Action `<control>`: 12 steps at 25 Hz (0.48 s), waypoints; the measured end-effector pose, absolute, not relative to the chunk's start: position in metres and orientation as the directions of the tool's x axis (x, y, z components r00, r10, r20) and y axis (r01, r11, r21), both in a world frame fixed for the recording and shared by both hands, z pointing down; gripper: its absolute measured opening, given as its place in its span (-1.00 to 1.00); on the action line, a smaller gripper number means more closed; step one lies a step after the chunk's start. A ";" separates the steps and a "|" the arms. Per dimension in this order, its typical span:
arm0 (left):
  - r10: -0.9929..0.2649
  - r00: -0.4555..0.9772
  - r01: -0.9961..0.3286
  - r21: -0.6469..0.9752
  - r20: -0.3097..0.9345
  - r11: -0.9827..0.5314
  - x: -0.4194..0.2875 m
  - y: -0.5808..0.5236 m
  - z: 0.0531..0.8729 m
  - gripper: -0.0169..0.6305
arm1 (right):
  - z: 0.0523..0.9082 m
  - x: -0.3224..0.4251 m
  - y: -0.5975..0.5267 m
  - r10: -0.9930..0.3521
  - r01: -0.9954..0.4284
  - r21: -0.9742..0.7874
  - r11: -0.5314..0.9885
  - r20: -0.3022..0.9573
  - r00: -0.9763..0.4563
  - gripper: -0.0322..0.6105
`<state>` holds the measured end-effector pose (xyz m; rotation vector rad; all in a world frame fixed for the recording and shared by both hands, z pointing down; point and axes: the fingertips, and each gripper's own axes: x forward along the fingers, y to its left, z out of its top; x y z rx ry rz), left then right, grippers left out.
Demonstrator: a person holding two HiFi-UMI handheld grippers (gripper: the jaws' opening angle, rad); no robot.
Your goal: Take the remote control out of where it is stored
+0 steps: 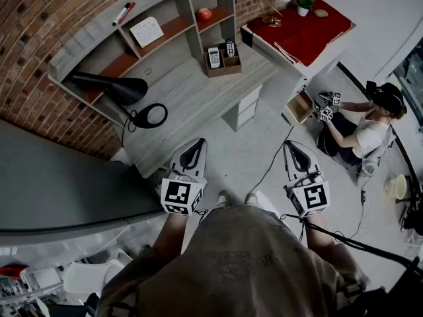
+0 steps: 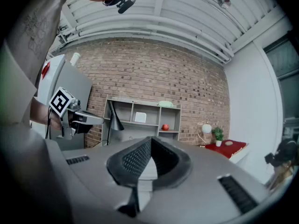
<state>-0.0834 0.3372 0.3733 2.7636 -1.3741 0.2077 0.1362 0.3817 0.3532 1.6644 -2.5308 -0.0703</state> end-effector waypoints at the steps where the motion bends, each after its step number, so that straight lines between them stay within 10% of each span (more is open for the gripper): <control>1: -0.789 0.598 -0.796 -0.013 0.142 -0.606 -0.083 0.336 0.374 -0.91 | 0.355 0.136 0.381 -0.918 -0.913 0.099 0.396 0.072 -0.391 -0.86; 12: -0.789 0.595 -0.798 -0.002 0.156 -0.602 -0.082 0.328 0.379 -0.91 | 0.357 0.138 0.374 -0.916 -0.914 0.069 0.401 0.068 -0.396 -0.86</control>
